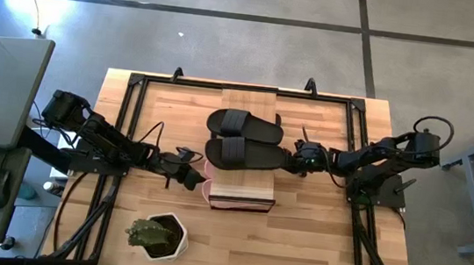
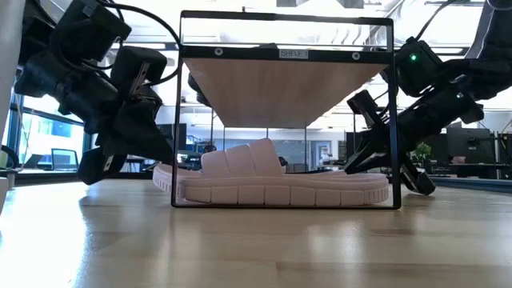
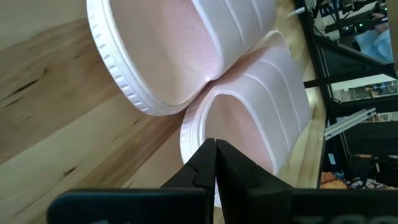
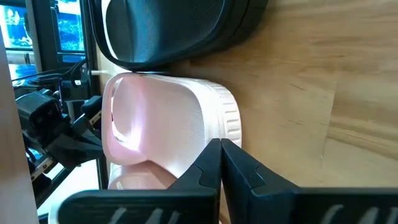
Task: Pick and place slides into the shelf
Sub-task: Adjust the slippers under the shelf, then return to Home Position
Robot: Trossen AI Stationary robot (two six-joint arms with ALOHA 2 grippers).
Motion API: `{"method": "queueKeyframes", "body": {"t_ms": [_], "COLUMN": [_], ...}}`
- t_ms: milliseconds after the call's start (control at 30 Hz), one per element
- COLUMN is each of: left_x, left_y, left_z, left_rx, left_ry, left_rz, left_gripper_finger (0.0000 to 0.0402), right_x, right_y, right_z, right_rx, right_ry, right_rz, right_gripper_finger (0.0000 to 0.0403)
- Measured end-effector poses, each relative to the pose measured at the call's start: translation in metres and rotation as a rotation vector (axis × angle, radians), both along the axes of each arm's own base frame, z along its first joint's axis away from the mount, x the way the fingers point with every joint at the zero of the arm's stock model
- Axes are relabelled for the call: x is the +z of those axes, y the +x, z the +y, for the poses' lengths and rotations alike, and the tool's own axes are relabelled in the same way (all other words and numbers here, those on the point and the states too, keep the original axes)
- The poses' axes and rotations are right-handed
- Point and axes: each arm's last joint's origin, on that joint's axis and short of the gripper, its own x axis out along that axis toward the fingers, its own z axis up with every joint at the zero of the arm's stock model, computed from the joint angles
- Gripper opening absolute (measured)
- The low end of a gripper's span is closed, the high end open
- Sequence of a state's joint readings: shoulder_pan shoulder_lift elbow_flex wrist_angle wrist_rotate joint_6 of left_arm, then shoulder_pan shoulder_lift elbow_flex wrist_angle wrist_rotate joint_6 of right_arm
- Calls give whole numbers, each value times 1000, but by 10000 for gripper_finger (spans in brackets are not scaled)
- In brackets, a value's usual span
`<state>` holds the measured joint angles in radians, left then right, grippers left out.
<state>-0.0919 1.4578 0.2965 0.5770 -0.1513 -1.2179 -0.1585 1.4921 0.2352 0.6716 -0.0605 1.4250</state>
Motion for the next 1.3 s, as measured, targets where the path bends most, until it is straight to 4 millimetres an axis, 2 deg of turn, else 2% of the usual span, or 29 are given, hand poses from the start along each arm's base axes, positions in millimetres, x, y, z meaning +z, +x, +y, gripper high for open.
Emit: {"method": "queueKeyframes", "body": {"t_ms": [367,667,900,1300], "left_x": [0,0,4,36], "left_y": [0,-1,-7,-26], "left_z": [0,1,2,5], "left_rx": [3,15,27,15], "left_ry": [3,11,25,121], "left_rz": [-1,2,50,4], "left_gripper_finger": [0,0,0,0], "right_x": [-1,-2,2,27], "right_y": [1,-2,-17,-40], "right_z": [14,16,17,18], "right_rx": [6,21,46,63], "right_ry": [-3,-21,-42,-122], "right_rz": [9,49,179,197], "right_gripper_finger": [0,0,0,0]}}
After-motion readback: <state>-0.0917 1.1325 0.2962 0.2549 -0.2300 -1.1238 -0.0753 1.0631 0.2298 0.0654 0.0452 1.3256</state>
